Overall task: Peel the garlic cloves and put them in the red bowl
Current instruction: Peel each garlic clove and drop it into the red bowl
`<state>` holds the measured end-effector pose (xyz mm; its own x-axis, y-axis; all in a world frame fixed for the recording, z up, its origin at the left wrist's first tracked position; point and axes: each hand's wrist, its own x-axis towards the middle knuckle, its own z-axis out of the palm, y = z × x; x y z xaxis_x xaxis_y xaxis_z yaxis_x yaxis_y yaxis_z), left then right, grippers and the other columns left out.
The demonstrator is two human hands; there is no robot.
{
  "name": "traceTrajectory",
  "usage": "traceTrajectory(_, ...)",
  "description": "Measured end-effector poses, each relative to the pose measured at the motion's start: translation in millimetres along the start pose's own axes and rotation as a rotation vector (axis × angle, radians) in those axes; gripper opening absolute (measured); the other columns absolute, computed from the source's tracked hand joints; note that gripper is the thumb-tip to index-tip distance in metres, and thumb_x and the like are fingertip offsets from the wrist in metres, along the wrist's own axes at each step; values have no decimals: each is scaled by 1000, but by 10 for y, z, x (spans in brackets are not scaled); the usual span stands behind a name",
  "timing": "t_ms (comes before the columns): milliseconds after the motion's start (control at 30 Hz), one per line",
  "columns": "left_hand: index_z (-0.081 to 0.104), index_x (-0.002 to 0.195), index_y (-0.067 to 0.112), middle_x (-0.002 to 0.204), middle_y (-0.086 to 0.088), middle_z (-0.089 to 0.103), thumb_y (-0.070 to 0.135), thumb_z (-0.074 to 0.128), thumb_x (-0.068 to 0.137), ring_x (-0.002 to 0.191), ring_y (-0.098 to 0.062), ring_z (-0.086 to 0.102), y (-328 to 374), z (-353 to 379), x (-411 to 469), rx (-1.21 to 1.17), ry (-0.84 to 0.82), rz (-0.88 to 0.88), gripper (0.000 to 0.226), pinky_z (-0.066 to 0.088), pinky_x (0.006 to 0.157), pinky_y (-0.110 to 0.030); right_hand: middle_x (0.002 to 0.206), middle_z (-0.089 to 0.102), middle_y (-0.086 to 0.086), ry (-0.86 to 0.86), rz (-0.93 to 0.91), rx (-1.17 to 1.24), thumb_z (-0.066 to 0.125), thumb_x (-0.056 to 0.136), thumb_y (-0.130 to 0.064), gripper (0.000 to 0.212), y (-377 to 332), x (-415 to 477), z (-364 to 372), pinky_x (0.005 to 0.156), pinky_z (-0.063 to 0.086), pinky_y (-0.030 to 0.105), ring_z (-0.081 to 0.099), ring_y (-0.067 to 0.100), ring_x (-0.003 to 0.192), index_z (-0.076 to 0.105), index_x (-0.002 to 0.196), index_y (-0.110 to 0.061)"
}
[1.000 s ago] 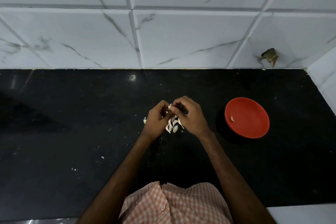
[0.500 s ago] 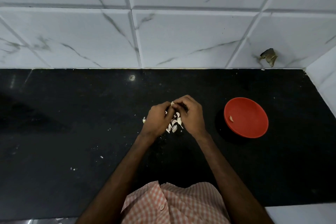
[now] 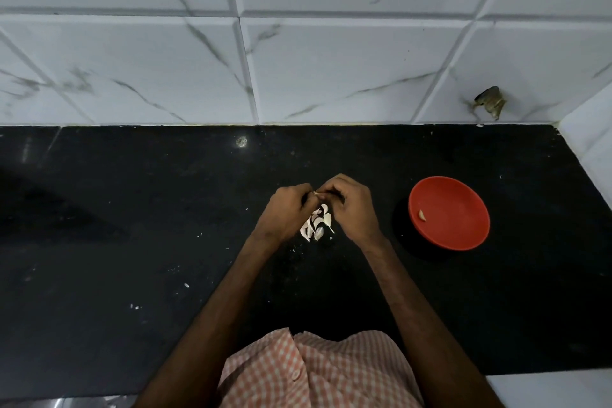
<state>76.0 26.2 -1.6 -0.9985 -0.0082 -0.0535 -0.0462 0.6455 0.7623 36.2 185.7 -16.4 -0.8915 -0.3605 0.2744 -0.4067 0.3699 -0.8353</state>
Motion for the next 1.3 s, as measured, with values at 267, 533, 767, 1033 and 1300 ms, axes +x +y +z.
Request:
traceTrajectory(267,48,71,9,59,4,43,16,55,99,52,-7,35,50,81,29,-102,35,12,30,33,53,-31,85,64,6,95,-41,-4,66,85,12,12,35,-11,52,73,51,18,62,10,79,69,87,1)
traceTrajectory(533,45,60,29,51,15,42,15,66,94,50,-3,35,85,55,69,-305,129,7,42,29,52,-20,98,65,8,210,77,309,74,86,1,12,17,-20,99,79,56,28,67,14,88,74,97,-6)
traceTrajectory(767,51,63,32,52,15,47,15,66,93,50,-2,39,44,62,62,-283,194,-7,37,32,51,-20,99,72,12,213,151,450,69,89,4,13,-4,-9,186,82,56,28,72,25,94,75,99,-3)
traceTrajectory(1033,55,67,26,60,6,53,18,65,95,55,-7,47,24,38,35,-294,203,-1,30,40,54,-30,93,76,2,175,308,593,67,92,4,17,-134,8,195,80,59,28,74,17,91,74,97,-11)
traceTrajectory(1300,56,70,-5,60,-7,49,6,61,93,55,-5,38,-33,82,-10,-470,259,-113,26,31,51,-19,96,75,6,187,420,800,61,94,10,17,-187,-20,183,82,61,30,74,20,94,71,100,-2)
